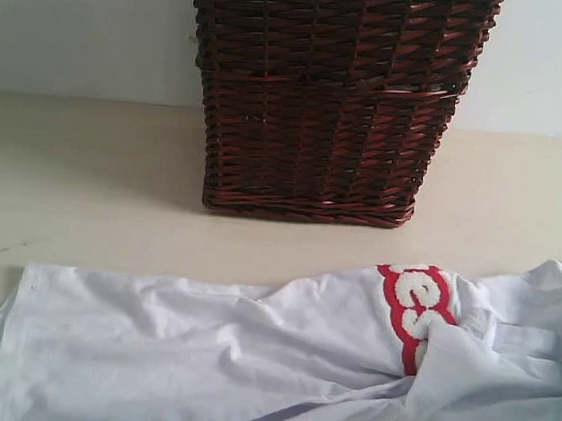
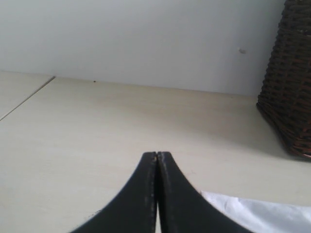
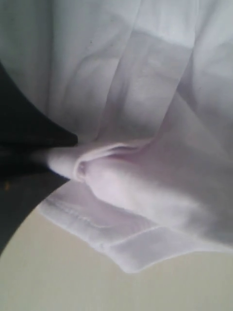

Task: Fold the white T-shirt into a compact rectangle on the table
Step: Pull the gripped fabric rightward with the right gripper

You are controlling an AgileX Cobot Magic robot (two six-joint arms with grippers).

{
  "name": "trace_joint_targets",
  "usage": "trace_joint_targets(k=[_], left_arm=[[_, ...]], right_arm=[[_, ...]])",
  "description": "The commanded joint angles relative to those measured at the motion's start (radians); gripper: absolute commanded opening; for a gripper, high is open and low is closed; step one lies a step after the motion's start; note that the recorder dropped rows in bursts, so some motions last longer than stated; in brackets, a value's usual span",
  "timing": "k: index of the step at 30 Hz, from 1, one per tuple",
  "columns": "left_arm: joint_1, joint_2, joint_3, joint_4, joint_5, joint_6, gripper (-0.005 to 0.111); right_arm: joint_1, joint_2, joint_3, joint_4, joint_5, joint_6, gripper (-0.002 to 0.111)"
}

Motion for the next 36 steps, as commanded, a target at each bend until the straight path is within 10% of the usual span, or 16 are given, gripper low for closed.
trace_joint_targets(k=[1, 27, 36], left_arm=[[0.002, -0.004, -0.001, 0.003, 0.003, -0.004, 0.000], [0.002, -0.004, -0.001, 0.003, 0.003, -0.004, 0.000], [0.002, -0.004, -0.001, 0.003, 0.003, -0.004, 0.000]], right_arm=[[-0.003, -0.058, 0.004, 0.162, 0.158, -0.181, 0.000], [-0.003, -0.143, 0.004, 0.215, 0.079, -0.088, 0.001], [-0.003, -0.121, 0.004, 0.183, 0.030, -0.088, 0.039]])
